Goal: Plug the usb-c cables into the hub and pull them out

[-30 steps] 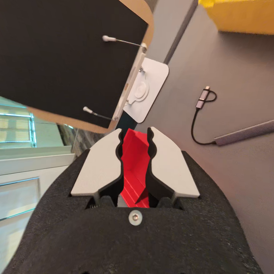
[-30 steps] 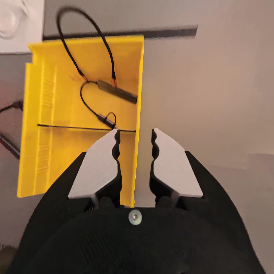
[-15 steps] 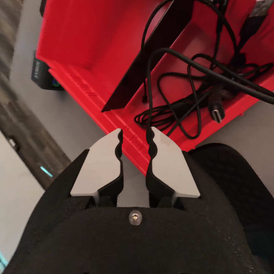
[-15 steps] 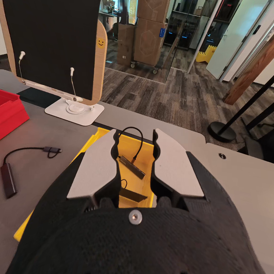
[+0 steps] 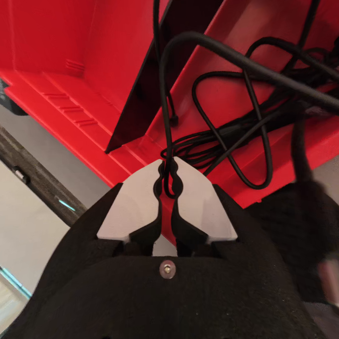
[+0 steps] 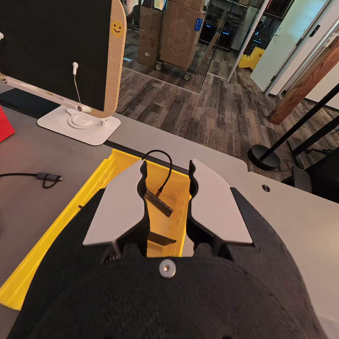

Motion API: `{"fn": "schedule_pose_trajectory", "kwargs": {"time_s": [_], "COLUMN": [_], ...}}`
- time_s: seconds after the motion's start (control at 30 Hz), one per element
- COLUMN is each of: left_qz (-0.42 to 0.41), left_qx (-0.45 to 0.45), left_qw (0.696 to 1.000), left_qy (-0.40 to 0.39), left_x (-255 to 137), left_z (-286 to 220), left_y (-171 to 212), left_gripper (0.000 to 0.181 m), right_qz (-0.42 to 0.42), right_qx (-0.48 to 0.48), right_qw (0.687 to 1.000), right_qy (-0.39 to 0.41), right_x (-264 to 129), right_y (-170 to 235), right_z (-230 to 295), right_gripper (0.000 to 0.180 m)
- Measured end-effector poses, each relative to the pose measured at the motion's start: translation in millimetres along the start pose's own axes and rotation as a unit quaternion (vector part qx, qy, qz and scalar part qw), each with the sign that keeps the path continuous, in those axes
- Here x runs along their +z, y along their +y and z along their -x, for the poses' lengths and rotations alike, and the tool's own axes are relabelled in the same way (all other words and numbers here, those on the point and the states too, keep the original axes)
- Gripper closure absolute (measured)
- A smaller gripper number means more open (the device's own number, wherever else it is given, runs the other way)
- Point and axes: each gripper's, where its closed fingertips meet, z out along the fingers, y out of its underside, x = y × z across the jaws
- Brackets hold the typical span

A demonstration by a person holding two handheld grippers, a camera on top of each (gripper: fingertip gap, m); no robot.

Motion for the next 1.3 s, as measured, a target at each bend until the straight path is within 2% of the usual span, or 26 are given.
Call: {"fn": "schedule_pose_trajectory", "kwargs": {"time_s": [0.17, 0.33, 0.73, 0.83, 0.93, 1.1, 1.2, 1.3], "left_qz": [-0.030, -0.076, -0.139, -0.138, -0.112, -0.090, -0.099, -0.104], "left_qx": [-0.024, -0.044, -0.084, -0.081, -0.053, -0.039, -0.050, -0.056], "left_qw": [0.999, 0.992, 0.969, 0.973, 0.984, 0.982, 0.980, 0.973], "left_qy": [-0.027, -0.094, -0.185, -0.166, -0.125, -0.160, -0.165, -0.200], "left_x": [-17, -56, -139, -142, -121, -99, -107, -133], "left_z": [16, 48, 89, 84, 62, 61, 68, 85], "left_y": [-12, -21, -20, -16, -14, -13, -13, -10], "left_gripper": [0.177, 0.176, 0.176, 0.176, 0.176, 0.176, 0.176, 0.176], "right_qz": [0.007, 0.008, 0.012, 0.017, 0.022, 0.036, 0.039, 0.027], "right_qx": [-0.004, -0.004, -0.001, -0.001, -0.001, -0.007, -0.011, -0.006], "right_qw": [1.000, 1.000, 1.000, 1.000, 1.000, 0.999, 0.999, 1.000], "right_qy": [0.006, 0.005, 0.005, 0.005, 0.002, 0.000, 0.005, 0.005], "right_x": [1, 2, 1, 1, 3, 6, 7, 6], "right_y": [3, 4, 8, 10, 12, 18, 19, 15], "right_z": [-3, -4, -7, -8, -7, -6, -7, -8], "right_gripper": [0.135, 0.135, 0.135, 0.135, 0.135, 0.135, 0.135, 0.135]}}
